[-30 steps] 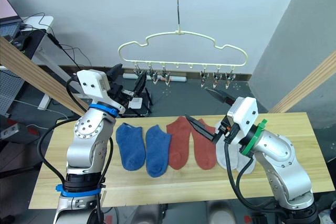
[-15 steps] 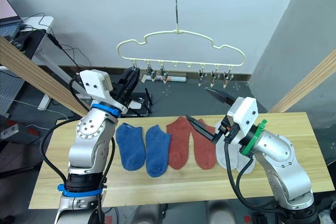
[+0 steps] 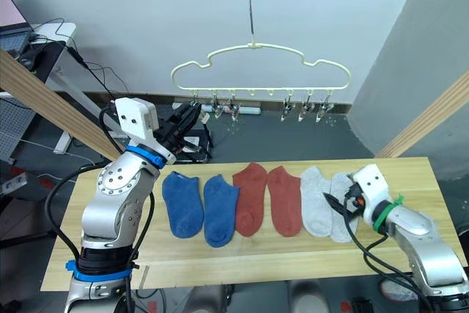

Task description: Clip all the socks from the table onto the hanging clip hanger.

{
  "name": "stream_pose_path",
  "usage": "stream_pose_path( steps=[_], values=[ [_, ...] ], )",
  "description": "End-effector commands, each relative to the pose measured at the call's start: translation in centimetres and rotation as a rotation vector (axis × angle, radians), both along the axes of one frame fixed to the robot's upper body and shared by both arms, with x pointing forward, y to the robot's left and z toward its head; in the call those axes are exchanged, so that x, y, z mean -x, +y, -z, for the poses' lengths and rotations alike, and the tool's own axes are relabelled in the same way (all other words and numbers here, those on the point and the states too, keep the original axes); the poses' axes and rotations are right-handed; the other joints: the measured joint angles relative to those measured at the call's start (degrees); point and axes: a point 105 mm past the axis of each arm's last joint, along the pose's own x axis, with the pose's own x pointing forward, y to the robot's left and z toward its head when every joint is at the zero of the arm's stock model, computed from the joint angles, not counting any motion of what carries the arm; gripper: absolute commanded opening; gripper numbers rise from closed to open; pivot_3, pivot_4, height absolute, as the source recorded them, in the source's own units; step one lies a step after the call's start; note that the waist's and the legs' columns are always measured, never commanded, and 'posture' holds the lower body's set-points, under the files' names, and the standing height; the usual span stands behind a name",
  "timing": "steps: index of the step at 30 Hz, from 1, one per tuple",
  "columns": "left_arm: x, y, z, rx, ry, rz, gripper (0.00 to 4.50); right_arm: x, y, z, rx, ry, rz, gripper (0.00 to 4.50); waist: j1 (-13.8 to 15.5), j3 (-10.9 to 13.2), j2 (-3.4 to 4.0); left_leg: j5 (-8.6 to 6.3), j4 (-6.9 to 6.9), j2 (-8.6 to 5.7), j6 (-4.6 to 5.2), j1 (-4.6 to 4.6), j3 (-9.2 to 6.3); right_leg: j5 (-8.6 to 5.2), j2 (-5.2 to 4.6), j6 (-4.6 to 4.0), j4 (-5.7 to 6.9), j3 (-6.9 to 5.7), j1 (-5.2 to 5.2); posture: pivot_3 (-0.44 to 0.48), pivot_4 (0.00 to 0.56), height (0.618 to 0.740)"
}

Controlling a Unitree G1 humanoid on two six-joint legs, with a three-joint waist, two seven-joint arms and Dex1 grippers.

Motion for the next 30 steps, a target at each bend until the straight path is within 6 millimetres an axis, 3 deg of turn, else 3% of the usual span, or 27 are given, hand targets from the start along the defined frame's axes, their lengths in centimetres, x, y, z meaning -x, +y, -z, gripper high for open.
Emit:
stream_pose_path(
  steps=[1,5,11,15,23,30],
  values=[
    [0.7,0.0,-1.3,0.012,-0.047,0.004,0.09,-0.3,-1.6,1.0,0.053,0.040,0.020,4.50,-0.1,0.0,0.00,0.00,0.00,0.00,0.00,0.00,0.01,0.00,0.00,0.00,0.00,0.02,0.00,-0.107,0.345,0.740],
    [0.8,-0.1,-1.2,0.024,-0.041,-0.003,0.09,-1.3,-1.9,2.3,0.100,0.044,0.015,4.50,-0.2,0.0,0.00,0.00,0.02,0.01,0.00,0.05,0.06,0.00,0.01,0.00,0.05,0.06,0.00,-0.103,0.338,0.740],
    [0.9,-0.1,-1.5,0.035,-0.048,-0.011,0.09,-3.7,-2.7,2.3,0.147,-0.014,0.008,4.50,0.0,0.0,-0.02,0.00,0.28,-0.04,-0.01,0.01,0.04,0.00,-0.01,0.01,0.26,0.08,0.00,-0.073,0.336,0.740],
    [1.3,0.7,-1.2,0.029,-0.035,-0.032,0.09,-3.9,-3.1,2.4,0.145,-0.009,-0.008,4.50,0.2,0.1,-0.04,0.00,0.37,-0.04,-0.01,0.01,0.02,0.00,-0.01,0.01,0.37,0.07,0.00,-0.058,0.340,0.740],
    [1.5,0.3,-1.0,0.035,-0.023,-0.026,0.09,-3.8,-2.3,3.6,0.147,0.041,-0.071,4.50,0.2,0.1,-0.05,0.00,0.64,-0.04,-0.01,0.02,0.01,0.00,0.00,0.02,0.54,0.09,0.03,-0.050,0.337,0.740],
    [1.3,0.4,-1.1,0.031,-0.020,-0.029,0.09,-3.6,-2.8,4.3,0.127,0.095,-0.060,2.10,0.2,0.1,-0.05,0.00,0.75,-0.05,-0.01,0.03,0.00,0.01,0.00,0.04,0.55,0.09,0.11,-0.049,0.331,0.740]
  ],
)
